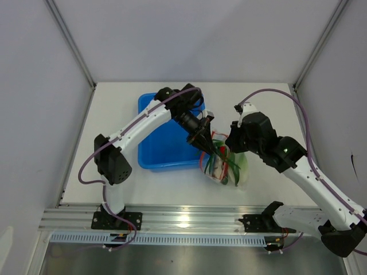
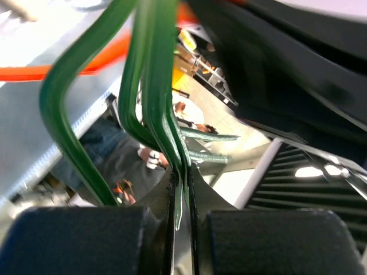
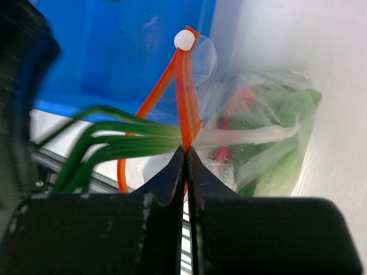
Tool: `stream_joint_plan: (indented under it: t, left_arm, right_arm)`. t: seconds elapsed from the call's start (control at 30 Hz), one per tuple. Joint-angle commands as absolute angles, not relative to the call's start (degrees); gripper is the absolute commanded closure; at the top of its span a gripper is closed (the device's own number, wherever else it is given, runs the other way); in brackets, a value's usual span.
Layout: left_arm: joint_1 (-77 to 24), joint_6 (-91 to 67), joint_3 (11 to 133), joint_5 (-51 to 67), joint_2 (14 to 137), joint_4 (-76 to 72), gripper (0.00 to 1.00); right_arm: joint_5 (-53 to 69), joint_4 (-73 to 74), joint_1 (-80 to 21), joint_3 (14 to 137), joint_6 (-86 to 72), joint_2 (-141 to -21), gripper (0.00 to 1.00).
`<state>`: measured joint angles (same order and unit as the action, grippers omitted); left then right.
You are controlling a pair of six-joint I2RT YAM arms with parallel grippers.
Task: Place the food in the zip-top bag and seal the zipper
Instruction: Place the fake vegetable in the zipper food storage bag.
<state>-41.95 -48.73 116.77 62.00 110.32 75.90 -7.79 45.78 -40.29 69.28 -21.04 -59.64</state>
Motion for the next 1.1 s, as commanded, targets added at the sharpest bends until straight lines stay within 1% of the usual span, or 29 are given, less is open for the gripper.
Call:
stream_joint_plan:
  t: [0.0, 0.13, 0.23, 0.3, 0.5, 0.57, 0.73, 1.07]
  left_arm:
    - [-42.5, -47.3, 111.2, 60.4, 107.9, 79.3, 0.99]
    - [-42.5, -46.0, 107.3, 56.8, 107.8, 76.5, 0.99]
    - [-42.5, -46.4, 109.1, 53.4, 109.2, 74.4, 0.99]
    - [-42.5, -46.8, 111.3, 53.8, 111.5, 73.5, 0.99]
    - [-42.5, -50.8, 112.4, 54.0, 114.2, 65.7, 0.99]
    - [-42.7, -52.1, 113.4, 54.7, 115.0, 62.9, 0.98]
    - [-43.2, -51.9, 116.5, 54.1, 119.0, 62.8, 0.97]
    - [-44.7, -53.0, 113.7, 54.1, 122.3, 53.4, 0.97]
  right_arm:
    - [-4.6, 42.5, -39.2, 71.8, -23.5, -60.1, 1.00]
    - [-2.0, 42.8, -37.3, 72.0, -25.2, -59.4, 1.00]
    - [1.3, 43.5, -35.3, 71.9, -26.4, -59.2, 1.00]
    - [3.3, 43.1, -34.5, 71.5, -27.2, -58.9, 1.00]
    - [7.8, 43.8, -32.6, 72.2, -29.4, -59.8, 1.00]
    - [8.3, 43.8, -32.6, 72.2, -30.1, -59.9, 1.00]
    - [8.9, 43.8, -32.3, 72.4, -30.6, -60.2, 1.00]
    - [8.0, 44.5, -31.8, 72.4, -32.3, -61.1, 1.00]
